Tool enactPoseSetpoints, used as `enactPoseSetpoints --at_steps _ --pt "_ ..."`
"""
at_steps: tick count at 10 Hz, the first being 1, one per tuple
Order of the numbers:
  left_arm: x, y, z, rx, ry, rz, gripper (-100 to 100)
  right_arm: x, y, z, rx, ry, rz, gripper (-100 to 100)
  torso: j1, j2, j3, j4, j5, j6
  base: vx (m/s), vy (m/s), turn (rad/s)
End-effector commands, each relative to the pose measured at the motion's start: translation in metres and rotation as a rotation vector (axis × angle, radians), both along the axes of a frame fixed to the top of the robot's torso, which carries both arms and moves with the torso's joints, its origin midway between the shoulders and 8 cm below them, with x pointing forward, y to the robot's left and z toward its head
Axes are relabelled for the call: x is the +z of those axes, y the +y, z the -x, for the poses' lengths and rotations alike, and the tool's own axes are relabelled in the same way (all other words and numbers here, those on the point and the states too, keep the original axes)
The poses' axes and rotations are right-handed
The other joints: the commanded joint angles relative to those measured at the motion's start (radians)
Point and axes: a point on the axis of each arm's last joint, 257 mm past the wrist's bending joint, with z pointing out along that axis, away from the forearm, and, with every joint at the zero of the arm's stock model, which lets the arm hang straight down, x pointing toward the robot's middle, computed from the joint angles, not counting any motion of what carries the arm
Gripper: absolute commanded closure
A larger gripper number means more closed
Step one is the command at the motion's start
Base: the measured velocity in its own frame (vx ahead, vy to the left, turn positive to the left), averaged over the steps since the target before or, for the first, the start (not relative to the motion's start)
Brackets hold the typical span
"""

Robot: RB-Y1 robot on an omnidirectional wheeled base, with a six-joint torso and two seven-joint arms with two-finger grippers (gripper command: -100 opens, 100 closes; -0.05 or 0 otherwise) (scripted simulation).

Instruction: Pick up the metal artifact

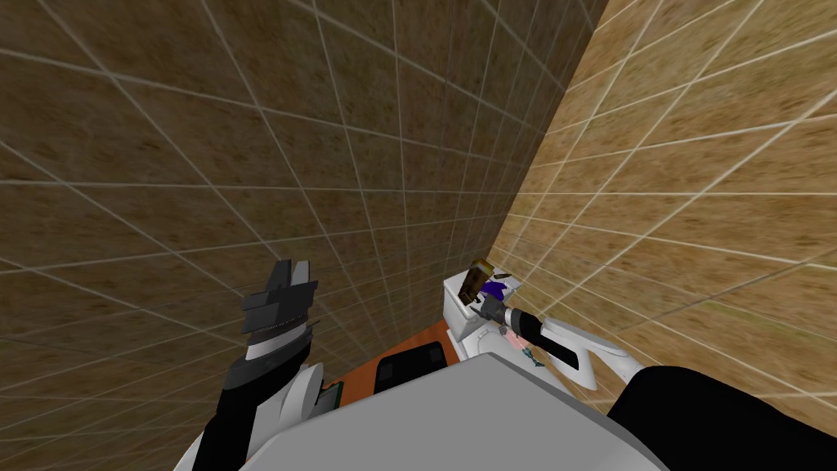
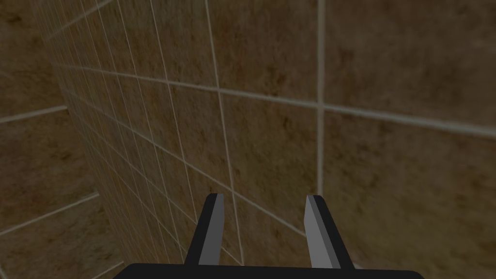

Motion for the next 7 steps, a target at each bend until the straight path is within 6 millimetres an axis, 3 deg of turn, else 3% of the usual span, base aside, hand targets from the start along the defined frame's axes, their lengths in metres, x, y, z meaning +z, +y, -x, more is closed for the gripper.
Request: enactPoseSetpoints --at_steps 1,2,6,7 --pt "0.0 0.0 0.0 0.0 0.0 0.0 0 0.0 0.0 0.0 0.0 0.0 0.0 -100 0.0 0.0 0.0 0.0 0.0 0.0 0.028 -0.003 -0.012" --pt "0.0 0.0 0.0 0.0 0.0 0.0 0 -0.0001 0.0005 0.0004 0.003 -0.001 0.003 100 0.0 0.002 0.001 0.0 0.0 0.0 0.0 0.0 0.0" --pt "0.0 0.0 0.0 0.0 0.0 0.0 0 -0.0004 0.0004 0.0007 0.0 0.0 0.0 100 0.001 0.004 0.002 0.001 0.0 -0.001 0.0 0.0 0.0" --pt "0.0 0.0 0.0 0.0 0.0 0.0 0 -0.0004 0.0005 0.0008 0.0 0.001 0.0 0 0.002 0.004 0.002 0.001 0.001 -0.001 0.0 0.0 0.0"
